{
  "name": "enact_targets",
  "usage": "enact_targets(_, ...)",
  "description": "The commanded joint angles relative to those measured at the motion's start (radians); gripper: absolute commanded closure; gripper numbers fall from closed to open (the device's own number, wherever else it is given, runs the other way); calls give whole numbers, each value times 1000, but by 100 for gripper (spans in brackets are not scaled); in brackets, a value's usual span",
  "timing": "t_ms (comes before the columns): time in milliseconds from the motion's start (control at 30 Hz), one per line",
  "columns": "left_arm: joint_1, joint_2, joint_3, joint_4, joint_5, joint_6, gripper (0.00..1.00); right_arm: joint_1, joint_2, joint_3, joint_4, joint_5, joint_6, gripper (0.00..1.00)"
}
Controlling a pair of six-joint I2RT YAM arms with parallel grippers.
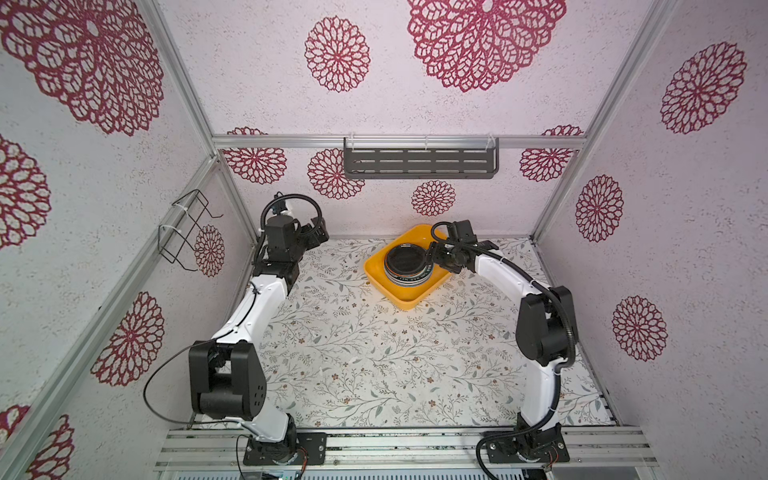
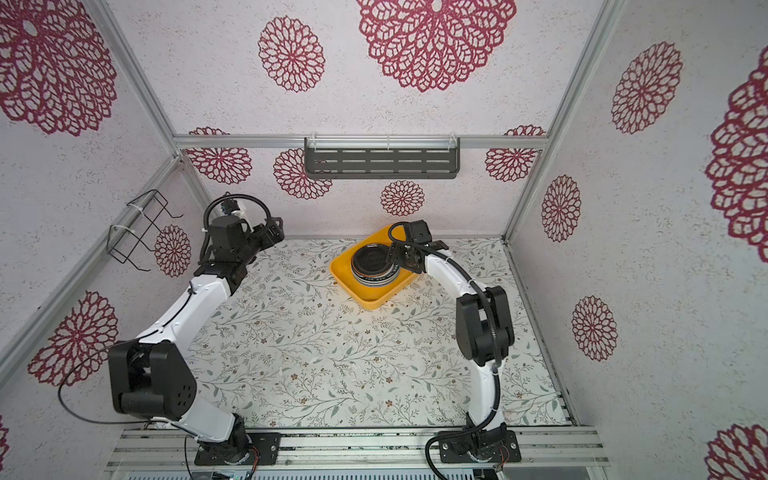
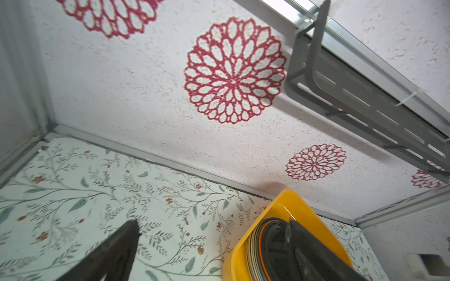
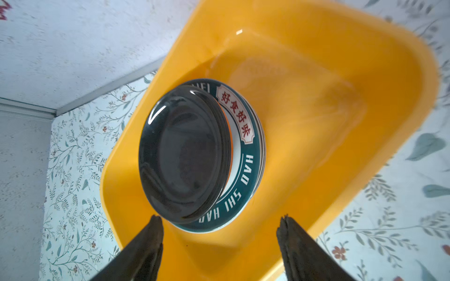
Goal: Place the plates into the plastic bin on the countertop
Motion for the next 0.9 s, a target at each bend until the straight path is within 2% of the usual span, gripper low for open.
enact_targets(0, 35, -143, -106, 61, -66, -2, 3, -1, -145, -64, 110, 95, -70, 7)
enact_targets(33, 43, -175, -147, 77, -85, 11, 3, -1, -174, -92, 116, 114, -82, 1)
enact_targets(167, 96, -307, -308, 114, -131, 98, 3, -3, -313, -240, 143, 226, -123, 1)
enact_targets(300, 122, -365, -449, 129, -187, 245, 3, -8, -450, -396, 165, 366, -127, 1)
enact_targets(400, 138, -376, -557, 166, -234, 283, 3, -13, -545, -497, 168, 472, -130, 1)
enact_targets(567, 151, -356, -721, 352, -240, 331, 3, -30, -694, -646, 151, 642, -131, 1)
enact_targets(733, 151, -237, -790, 535, -226, 338, 3, -47, -799, -731, 108, 769, -130, 1)
enact_targets(867, 145, -138, -837, 731, -209, 392, 3, -51, -851, -778, 87, 852, -150, 1)
